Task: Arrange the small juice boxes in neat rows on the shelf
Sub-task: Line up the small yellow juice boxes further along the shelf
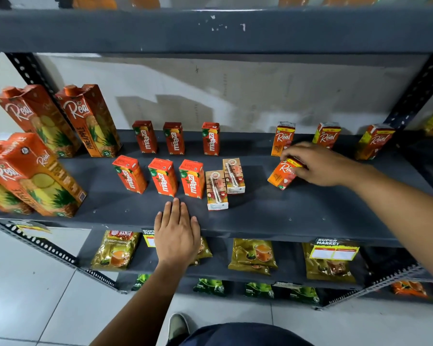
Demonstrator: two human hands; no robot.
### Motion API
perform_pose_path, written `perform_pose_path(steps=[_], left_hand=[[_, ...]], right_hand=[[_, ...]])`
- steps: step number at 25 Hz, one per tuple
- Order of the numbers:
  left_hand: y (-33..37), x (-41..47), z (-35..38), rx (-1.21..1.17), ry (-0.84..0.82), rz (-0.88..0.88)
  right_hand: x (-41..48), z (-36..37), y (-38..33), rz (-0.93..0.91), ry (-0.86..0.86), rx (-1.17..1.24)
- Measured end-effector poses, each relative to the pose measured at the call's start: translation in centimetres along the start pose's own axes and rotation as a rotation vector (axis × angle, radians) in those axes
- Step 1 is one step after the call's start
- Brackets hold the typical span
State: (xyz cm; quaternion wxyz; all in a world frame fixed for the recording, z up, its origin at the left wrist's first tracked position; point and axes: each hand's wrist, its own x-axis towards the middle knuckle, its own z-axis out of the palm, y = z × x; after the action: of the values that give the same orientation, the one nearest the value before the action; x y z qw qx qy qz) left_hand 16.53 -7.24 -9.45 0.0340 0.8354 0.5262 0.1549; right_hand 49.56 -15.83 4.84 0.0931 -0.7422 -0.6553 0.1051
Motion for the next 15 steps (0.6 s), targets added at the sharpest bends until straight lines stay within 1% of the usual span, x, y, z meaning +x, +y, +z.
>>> perform_pose_path(steps=[2,5,9,11,15], left_hand=[[0.0,0.0,0.0,0.004,-0.001,-0.002],[0.0,0.0,0.0,0.005,-0.008,-0.003],[0.0,0.1,0.1,0.001,-0.009,-0.005],[0.0,0.1,0.1,0.003,-0.007,-0.004],[0.1,0.1,0.2,0.008,-0.005,-0.007]], right_hand=[[0.7,-0.3,-0.1,-0.010,-0.054,-0.023],[1.4,-0.7,-0.6,0.025,-0.139,0.006],[1.8,-0.8,-0.7,0.007,-0.161,-0.019],[1.6,-1.4,-0.4,-0.040,-0.179,-0.046],[1.4,-1.9,0.5,-0.099,-0.157,-0.220]])
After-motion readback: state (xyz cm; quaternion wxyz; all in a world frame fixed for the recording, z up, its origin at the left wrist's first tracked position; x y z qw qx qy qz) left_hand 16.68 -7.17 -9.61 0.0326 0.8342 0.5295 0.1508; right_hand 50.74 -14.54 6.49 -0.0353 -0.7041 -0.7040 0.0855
